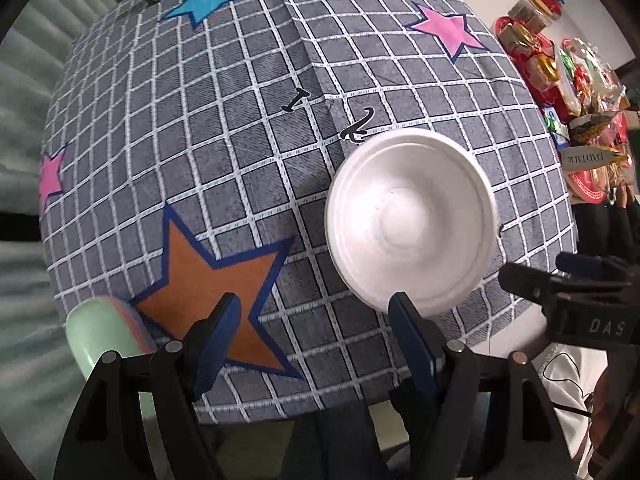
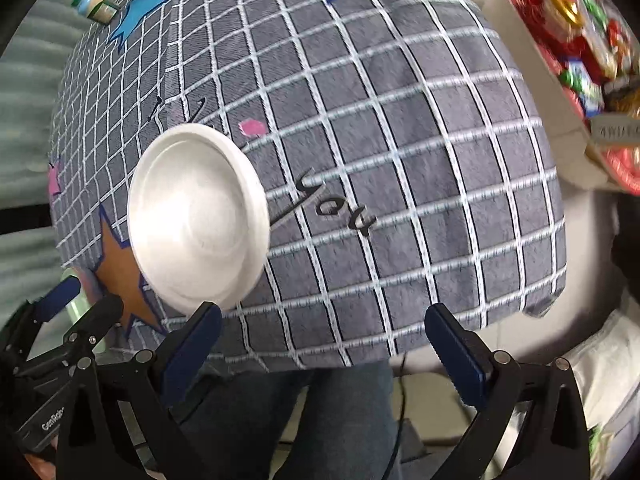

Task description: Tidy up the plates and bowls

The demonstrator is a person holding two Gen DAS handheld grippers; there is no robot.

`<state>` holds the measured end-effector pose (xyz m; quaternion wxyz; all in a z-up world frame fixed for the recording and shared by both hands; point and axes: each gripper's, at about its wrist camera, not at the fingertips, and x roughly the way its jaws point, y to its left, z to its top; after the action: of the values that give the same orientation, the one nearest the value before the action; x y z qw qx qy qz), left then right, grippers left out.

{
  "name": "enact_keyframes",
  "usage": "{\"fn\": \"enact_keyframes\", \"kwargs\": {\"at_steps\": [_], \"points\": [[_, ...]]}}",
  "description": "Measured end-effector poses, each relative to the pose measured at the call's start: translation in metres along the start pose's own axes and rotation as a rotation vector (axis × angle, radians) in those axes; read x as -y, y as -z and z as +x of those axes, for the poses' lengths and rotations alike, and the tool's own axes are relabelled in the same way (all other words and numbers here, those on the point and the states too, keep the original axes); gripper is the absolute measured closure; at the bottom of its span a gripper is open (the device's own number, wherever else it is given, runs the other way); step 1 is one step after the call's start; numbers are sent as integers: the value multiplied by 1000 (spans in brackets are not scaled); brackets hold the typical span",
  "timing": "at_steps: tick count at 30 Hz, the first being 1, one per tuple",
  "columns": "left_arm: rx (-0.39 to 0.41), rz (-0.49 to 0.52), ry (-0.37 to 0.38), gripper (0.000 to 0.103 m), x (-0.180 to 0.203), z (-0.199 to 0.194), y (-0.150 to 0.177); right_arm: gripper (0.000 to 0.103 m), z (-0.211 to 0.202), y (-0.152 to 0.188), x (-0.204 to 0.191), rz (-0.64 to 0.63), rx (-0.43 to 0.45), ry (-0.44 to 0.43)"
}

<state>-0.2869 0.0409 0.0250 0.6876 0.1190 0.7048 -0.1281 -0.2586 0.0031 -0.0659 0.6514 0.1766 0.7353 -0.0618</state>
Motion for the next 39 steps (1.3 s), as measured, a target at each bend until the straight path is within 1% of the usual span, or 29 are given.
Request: {"fn": "enact_keyframes", "kwargs": {"at_steps": [4,7,9,12,15,18,19,22,24,26,27,29,30,32,34,36,37,38,39], "points": [[-18,-21,4,24,-4,23,-11,1,17,-15,-10,-5,-3,55],[-33,-42,19,24,-7,32,-19,1,20,-23,-16,-7,-4,52],[-30,-45,18,24,-6,38,-24,1,26,-33,-20,-22,-13,60],[-44,-53,11,24,-2,54,-34,1,40,-53,-26,-49,-39,50],[-70,-86,4,24,0,70,-39,1,53,-66,-30,-93,-66,83],[-101,-96,3,24,4,85,-40,1,62,-71,-30,-123,-88,97],[-99,-103,3,24,5,87,-41,1,66,-72,-31,-130,-98,104],[-91,-135,17,24,5,90,-43,1,70,-75,-26,-132,-89,80],[-90,-159,24,24,1,93,-41,1,70,-80,-30,-152,-74,82],[-82,-184,31,24,-1,96,-39,0,70,-81,-24,-157,-73,80],[-82,-194,35,24,-8,98,-36,0,73,-82,-30,-154,-76,76],[-82,-219,38,24,-25,99,-28,0,72,-81,-28,-155,-89,76],[-81,-227,39,25,-27,99,-26,0,71,-79,-28,-158,-100,75],[-80,-245,56,30,-32,93,-10,1,70,-82,-28,-156,-97,69],[-73,-242,57,38,-25,90,-6,9,65,-80,-29,-166,-70,53],[-61,-222,54,51,-16,87,-5,28,58,-76,-35,-192,-55,27],[-58,-213,51,58,-14,86,-4,32,56,-75,-37,-201,-55,15],[-55,-207,56,61,-11,86,-3,40,55,-74,-39,-210,-57,5],[-53,-207,52,60,-9,86,-2,46,55,-75,-41,-214,-58,-6]]}}
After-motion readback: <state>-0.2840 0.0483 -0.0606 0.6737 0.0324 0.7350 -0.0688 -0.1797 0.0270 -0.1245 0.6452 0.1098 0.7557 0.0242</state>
